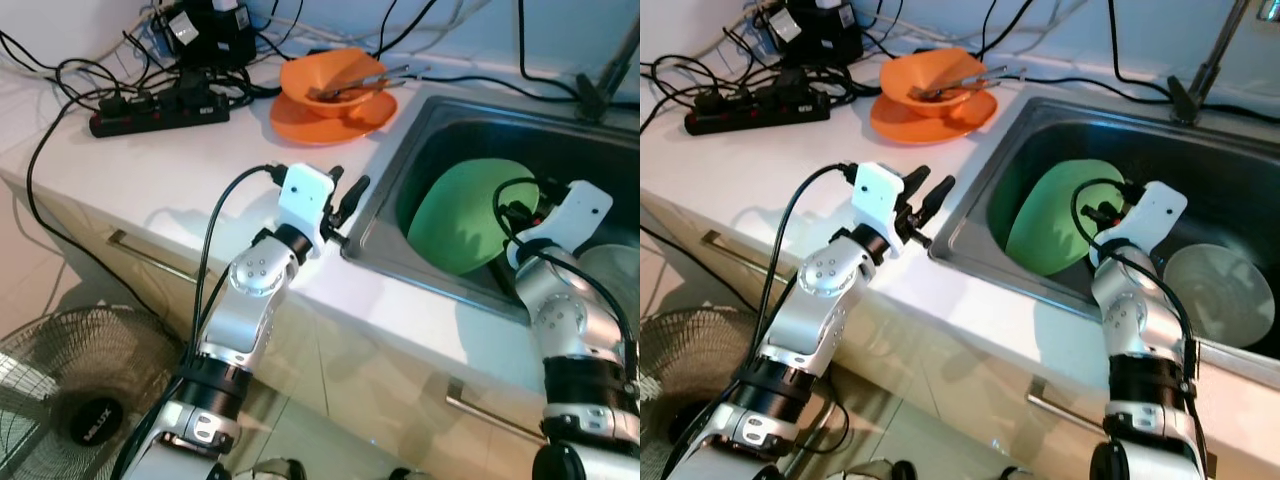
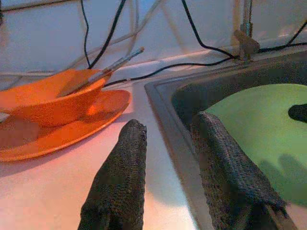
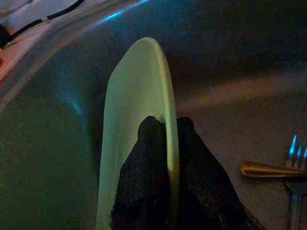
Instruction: Kitchen organization
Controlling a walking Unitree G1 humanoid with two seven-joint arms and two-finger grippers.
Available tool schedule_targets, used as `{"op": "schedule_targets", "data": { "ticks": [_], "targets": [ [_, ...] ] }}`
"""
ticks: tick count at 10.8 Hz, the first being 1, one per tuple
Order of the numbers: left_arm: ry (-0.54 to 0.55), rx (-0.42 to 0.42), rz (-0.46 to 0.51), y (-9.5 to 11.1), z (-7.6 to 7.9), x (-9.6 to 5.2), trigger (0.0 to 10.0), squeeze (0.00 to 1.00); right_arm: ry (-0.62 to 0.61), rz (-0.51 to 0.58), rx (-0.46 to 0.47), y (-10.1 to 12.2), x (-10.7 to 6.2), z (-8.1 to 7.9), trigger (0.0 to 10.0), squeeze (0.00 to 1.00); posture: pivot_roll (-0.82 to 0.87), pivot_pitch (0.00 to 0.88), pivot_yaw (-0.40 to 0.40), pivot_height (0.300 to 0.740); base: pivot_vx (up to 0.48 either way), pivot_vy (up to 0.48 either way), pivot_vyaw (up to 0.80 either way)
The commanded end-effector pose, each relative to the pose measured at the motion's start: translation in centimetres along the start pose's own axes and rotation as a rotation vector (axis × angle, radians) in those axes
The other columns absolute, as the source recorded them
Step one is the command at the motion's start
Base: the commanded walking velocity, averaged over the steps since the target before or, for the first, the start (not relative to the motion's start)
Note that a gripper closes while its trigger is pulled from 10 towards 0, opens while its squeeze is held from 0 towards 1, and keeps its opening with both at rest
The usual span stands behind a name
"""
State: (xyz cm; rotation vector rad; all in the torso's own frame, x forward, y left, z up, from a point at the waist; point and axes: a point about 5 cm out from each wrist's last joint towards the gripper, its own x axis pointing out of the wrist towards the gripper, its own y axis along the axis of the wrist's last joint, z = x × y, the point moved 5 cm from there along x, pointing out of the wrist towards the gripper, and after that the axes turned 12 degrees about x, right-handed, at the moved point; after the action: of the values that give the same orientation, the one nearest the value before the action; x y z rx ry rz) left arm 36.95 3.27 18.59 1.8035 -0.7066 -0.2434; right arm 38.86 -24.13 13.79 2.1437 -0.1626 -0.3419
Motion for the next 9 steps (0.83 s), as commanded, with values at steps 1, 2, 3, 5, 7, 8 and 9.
{"op": "schedule_targets", "data": {
  "ticks": [1,2,3,5,7,8,9],
  "targets": [
    [-0.021,-0.01,-0.013,-0.2,0.3,-0.2,10.0,0.0,0.059,0.0,-0.011,-0.2,0.1,-1.6,10.0,0.0,0.07,0.064,0.06,0.74,0.0,0.0,0.0],
    [-0.146,-0.111,-0.03,-0.6,2.3,-0.4,10.0,0.0,0.071,-0.009,-0.025,-0.8,0.2,-2.0,10.0,0.0,0.07,0.062,0.058,0.74,0.0,0.0,0.0],
    [-0.251,-0.092,-0.03,-0.6,3.8,-1.0,10.0,0.0,0.075,-0.016,-0.025,-1.1,0.3,-2.2,10.0,0.0,0.07,0.063,0.058,0.74,0.0,0.0,0.0],
    [-0.283,-0.046,-0.061,-1.3,4.1,-1.3,10.0,0.0,0.083,-0.024,-0.02,-1.3,0.4,-2.3,10.0,0.02,0.07,0.061,0.058,0.74,0.0,0.0,0.0],
    [-0.303,-0.052,-0.068,-1.3,4.5,-1.4,10.0,0.0,0.099,-0.022,-0.02,-1.6,0.4,-2.8,10.0,1.0,0.07,0.056,0.058,0.74,0.0,0.0,0.0],
    [-0.308,-0.045,-0.07,-1.4,4.7,-1.5,10.0,0.0,0.098,-0.01,-0.031,-1.4,0.4,-2.8,10.0,0.23,0.07,0.056,0.059,0.74,0.0,0.0,0.0],
    [-0.308,-0.042,-0.071,-1.4,4.7,-1.5,10.0,0.0,0.094,0.01,-0.054,-1.1,0.4,-2.8,10.0,0.0,0.07,0.056,0.059,0.74,0.0,0.0,0.0]
  ]
}}
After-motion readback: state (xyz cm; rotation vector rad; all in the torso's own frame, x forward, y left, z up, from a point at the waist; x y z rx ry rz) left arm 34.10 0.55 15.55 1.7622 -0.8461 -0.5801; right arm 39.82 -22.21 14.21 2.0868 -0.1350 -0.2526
